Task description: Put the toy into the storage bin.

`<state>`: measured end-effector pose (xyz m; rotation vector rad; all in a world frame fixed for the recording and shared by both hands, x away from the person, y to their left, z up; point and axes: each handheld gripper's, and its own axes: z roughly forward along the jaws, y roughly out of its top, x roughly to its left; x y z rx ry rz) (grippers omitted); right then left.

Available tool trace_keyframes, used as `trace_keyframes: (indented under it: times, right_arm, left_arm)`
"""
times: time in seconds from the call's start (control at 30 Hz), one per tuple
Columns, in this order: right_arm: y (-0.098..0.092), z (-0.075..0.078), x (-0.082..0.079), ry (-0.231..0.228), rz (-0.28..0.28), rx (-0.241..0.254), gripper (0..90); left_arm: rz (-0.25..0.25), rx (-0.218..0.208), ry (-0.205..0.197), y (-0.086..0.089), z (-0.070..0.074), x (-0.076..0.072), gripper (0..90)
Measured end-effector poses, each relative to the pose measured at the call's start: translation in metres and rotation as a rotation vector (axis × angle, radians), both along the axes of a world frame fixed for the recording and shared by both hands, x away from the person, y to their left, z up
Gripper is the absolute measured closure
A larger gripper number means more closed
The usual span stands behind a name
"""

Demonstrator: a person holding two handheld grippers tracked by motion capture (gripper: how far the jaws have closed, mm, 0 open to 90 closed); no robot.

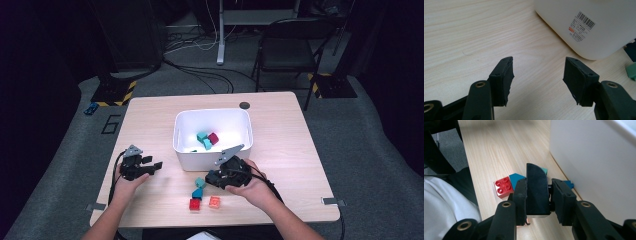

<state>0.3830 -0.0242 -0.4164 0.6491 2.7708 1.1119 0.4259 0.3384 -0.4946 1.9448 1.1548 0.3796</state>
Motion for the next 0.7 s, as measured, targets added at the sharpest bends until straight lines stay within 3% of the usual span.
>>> trace_keyframes:
  times: [0.7]
  right_arm:
    - [-0.013, 0.06, 0.008, -0.028, -0.019, 0.039, 66.1]
  left_arm:
    - [-0.002, 0.001, 0.001, 0.0, 0.0, 0.0, 40.5]
